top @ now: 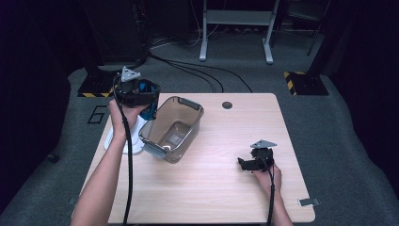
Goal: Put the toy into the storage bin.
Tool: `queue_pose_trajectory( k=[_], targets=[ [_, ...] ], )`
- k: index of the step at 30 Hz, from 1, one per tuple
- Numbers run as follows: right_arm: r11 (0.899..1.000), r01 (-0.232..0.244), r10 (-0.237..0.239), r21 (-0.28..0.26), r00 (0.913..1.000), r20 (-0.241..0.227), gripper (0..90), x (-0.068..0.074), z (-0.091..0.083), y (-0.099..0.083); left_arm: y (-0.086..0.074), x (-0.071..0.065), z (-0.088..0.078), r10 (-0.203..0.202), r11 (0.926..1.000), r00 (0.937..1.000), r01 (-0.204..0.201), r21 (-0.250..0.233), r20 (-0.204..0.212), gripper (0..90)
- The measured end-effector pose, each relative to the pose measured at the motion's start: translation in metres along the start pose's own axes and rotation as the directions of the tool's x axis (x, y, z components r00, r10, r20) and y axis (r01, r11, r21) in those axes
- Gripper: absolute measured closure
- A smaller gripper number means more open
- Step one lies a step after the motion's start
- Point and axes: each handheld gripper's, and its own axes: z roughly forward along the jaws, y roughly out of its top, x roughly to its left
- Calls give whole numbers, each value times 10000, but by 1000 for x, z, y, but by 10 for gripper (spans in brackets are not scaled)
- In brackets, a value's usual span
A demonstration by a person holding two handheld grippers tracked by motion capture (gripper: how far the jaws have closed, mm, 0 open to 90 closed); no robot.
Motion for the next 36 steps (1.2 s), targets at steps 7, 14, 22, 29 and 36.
queue_pose_trajectory(
  k=[7, 14, 22, 29, 36],
  targets=[
    [10000, -27, 27, 14, 10000, -24, 64, 0, 0, 0, -3, -11, 7, -6, 9999, 9990, 1, 113, 439, 249],
    [10000, -6, 6, -11, 10000, -16, 64, 0, 0, 0, -10, -22, 14, 128, 9992, 9971, -156, 372, 744, 249],
    [10000, -6, 6, 5, 10000, -4, 64, 0, 0, 0, -19, -30, 19, 34, 9977, 9954, -99, 670, 953, 249],
    [10000, -6, 6, -6, 10000, -15, 64, 0, 0, 0, -30, -35, 24, -50, 9947, 9930, -72, 1029, 1176, 248],
    [10000, -21, 21, 14, 10000, -5, 64, 0, 0, 0, -41, -36, 31, -182, 9891, 9915, -9, 1475, 1286, 248]
  ],
)
